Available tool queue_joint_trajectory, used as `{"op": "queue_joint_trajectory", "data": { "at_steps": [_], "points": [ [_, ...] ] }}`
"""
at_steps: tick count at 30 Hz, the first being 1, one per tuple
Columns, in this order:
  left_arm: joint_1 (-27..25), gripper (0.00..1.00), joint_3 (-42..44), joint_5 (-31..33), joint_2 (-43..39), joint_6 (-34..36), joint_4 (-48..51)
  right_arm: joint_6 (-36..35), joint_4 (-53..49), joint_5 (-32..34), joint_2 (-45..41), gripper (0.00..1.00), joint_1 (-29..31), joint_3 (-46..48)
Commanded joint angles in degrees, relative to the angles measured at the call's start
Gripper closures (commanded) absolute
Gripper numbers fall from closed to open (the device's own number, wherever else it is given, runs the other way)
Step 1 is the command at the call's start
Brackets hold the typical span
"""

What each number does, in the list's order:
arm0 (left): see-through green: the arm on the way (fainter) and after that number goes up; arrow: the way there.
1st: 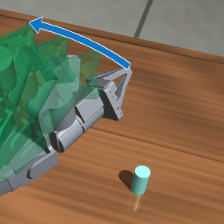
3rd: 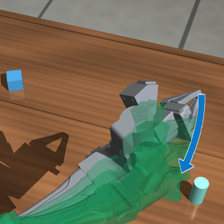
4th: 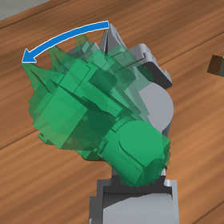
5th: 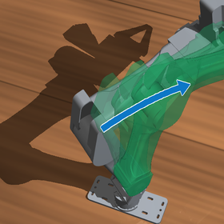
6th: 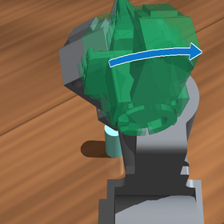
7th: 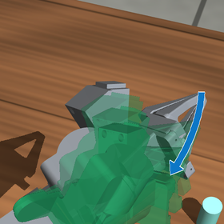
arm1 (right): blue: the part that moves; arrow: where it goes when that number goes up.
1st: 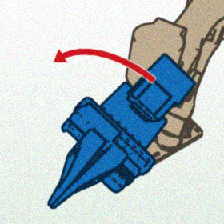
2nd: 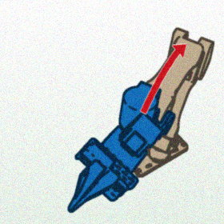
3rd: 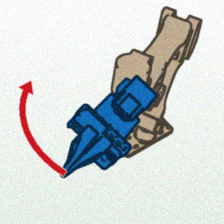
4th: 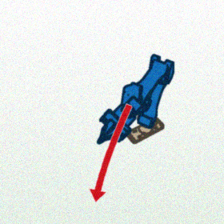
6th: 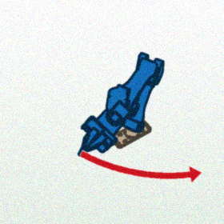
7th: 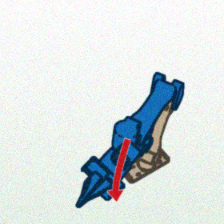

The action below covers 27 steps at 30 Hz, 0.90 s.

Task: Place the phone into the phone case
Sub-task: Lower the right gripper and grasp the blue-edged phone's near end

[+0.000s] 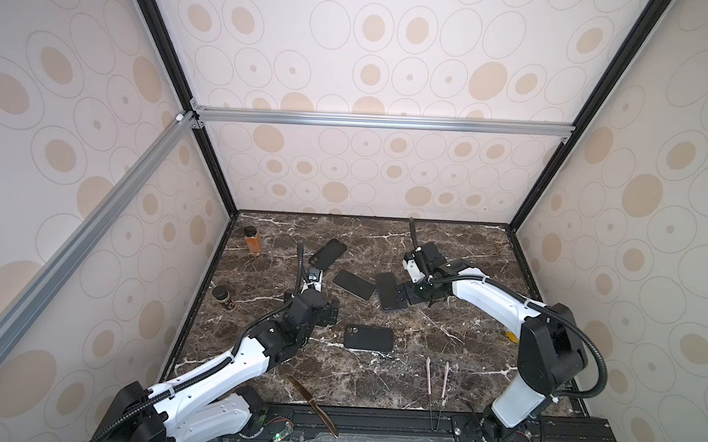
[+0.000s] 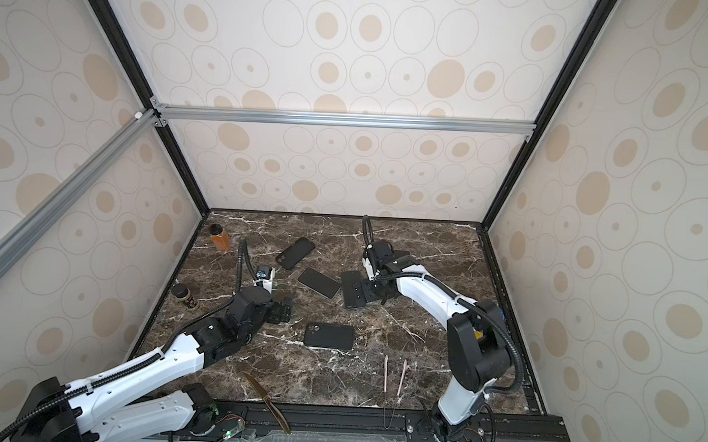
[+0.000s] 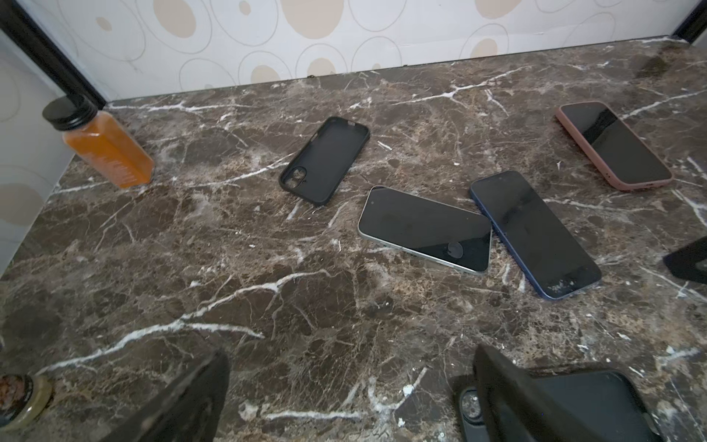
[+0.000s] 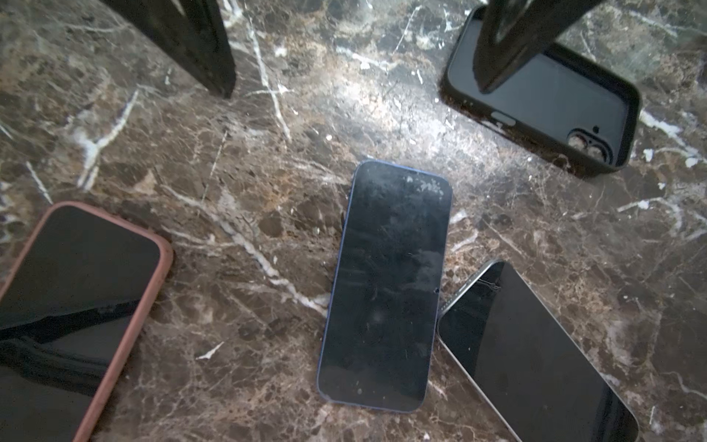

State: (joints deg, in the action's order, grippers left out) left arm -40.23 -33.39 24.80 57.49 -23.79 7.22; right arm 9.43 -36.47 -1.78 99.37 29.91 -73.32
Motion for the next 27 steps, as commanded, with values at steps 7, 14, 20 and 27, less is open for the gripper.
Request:
{"op": "queue_joint_trajectory", "data": {
  "at_steps": [7, 14, 20, 27],
  "points": [
    [0.8, 0.00, 0.1, 2.4, -0.3, -4.3, 3.0, 5.1, 1.5, 2.0, 9.6, 0.03, 3.4, -5.8],
    [0.9, 0.00, -0.5, 4.0, -0.5, -5.4, 4.1, 6.8, 2.8, 2.2, 13.1, 0.04, 3.7, -6.8],
    [1.0, 0.00, -0.8, 5.9, -2.1, -7.1, 5.6, 7.7, 3.5, 2.7, 15.8, 0.05, 3.9, -8.2],
    [1.1, 0.00, -0.2, 7.0, -3.7, -7.8, 6.8, 10.0, 3.4, 5.0, 18.3, 0.08, 4.2, -9.4]
  ]
}}
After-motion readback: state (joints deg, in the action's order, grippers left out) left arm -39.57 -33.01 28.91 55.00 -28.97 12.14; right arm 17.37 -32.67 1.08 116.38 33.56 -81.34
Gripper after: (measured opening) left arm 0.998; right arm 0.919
